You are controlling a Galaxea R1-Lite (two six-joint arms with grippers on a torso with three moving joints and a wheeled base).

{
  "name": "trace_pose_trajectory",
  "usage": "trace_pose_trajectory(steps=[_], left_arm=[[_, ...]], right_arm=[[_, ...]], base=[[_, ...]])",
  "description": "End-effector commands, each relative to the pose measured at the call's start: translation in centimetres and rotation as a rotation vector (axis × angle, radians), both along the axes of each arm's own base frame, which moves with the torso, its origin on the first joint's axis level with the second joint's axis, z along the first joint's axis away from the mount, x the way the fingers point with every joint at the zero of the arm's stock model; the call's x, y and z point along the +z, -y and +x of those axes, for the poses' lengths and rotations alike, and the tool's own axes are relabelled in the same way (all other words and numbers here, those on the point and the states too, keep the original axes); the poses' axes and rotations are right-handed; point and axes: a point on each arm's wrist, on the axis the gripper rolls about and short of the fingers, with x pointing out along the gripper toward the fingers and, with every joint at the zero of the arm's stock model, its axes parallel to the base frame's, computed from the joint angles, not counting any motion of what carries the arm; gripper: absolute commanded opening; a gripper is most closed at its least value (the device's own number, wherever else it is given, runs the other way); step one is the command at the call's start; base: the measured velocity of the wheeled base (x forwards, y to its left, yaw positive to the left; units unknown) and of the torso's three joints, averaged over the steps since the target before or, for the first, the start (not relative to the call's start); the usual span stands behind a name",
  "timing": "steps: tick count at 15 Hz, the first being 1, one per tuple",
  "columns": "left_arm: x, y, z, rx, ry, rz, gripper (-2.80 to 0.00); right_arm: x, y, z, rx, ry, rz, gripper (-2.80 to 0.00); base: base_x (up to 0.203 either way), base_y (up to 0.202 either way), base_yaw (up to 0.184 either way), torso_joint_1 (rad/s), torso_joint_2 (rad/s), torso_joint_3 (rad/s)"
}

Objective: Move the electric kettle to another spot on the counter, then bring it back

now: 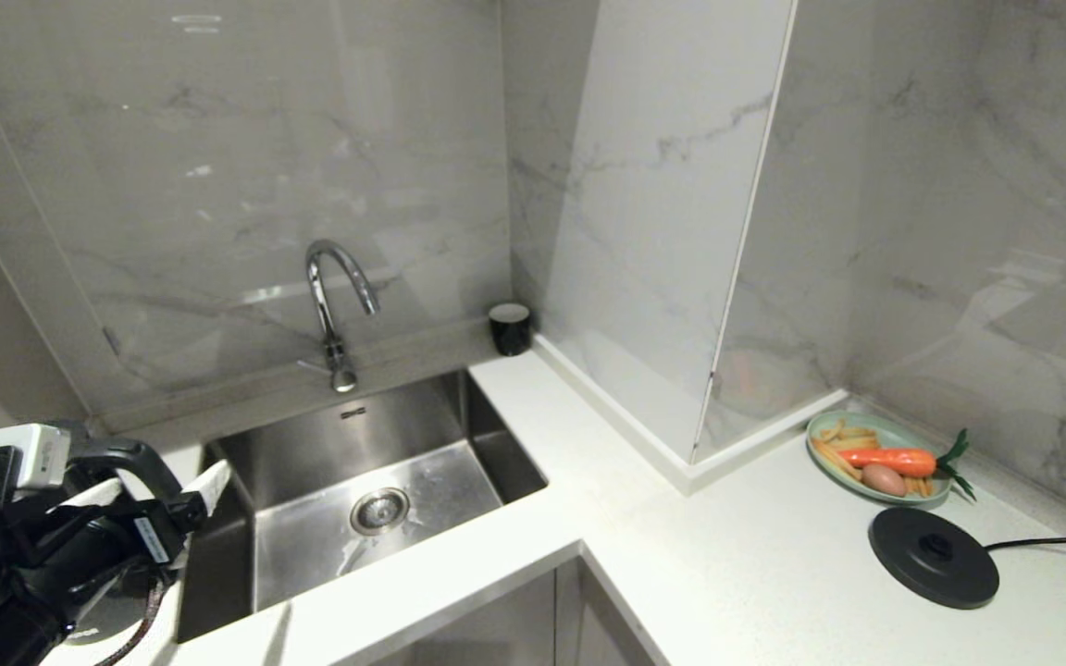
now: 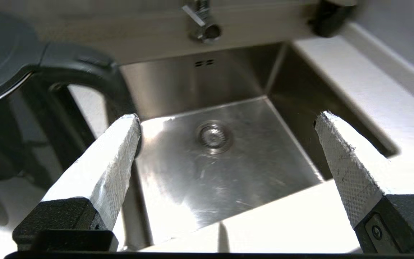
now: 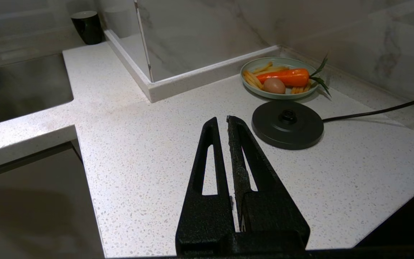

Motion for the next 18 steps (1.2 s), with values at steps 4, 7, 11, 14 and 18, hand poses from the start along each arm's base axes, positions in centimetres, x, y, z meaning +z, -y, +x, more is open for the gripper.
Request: trace_pose_trajectory(steps=[4, 7, 11, 14, 18], left_arm=[[4.0, 1.0, -4.0, -0.046, 0.174, 0.039, 0.00], [6.2, 1.0, -6.3, -0.043, 0.222, 0.054, 0.00], [8.6, 1.2, -11.3, -0.066, 0.159, 0.050, 0.00], [10.0, 1.3, -14.5, -0.101, 0.222, 0.050, 0.00], [10.9, 1.4, -18.8, -0.125, 0.245, 0.051, 0.00]], right_arm=[[0.0, 0.0, 0.0, 0.000, 0.000, 0.000, -2.80], [0.0, 0.0, 0.0, 0.000, 0.000, 0.000, -2.80], [0.0, 0.0, 0.0, 0.000, 0.000, 0.000, -2.80], [0.0, 0.0, 0.0, 0.000, 0.000, 0.000, -2.80], [0.0, 0.0, 0.0, 0.000, 0.000, 0.000, -2.80]], base=[[0.000, 0.000, 0.000, 0.000, 0.00, 0.000], [0.000, 0.000, 0.000, 0.000, 0.00, 0.000], [0.000, 0.000, 0.000, 0.000, 0.00, 0.000], [0.000, 0.000, 0.000, 0.000, 0.00, 0.000], [0.000, 0.000, 0.000, 0.000, 0.00, 0.000]])
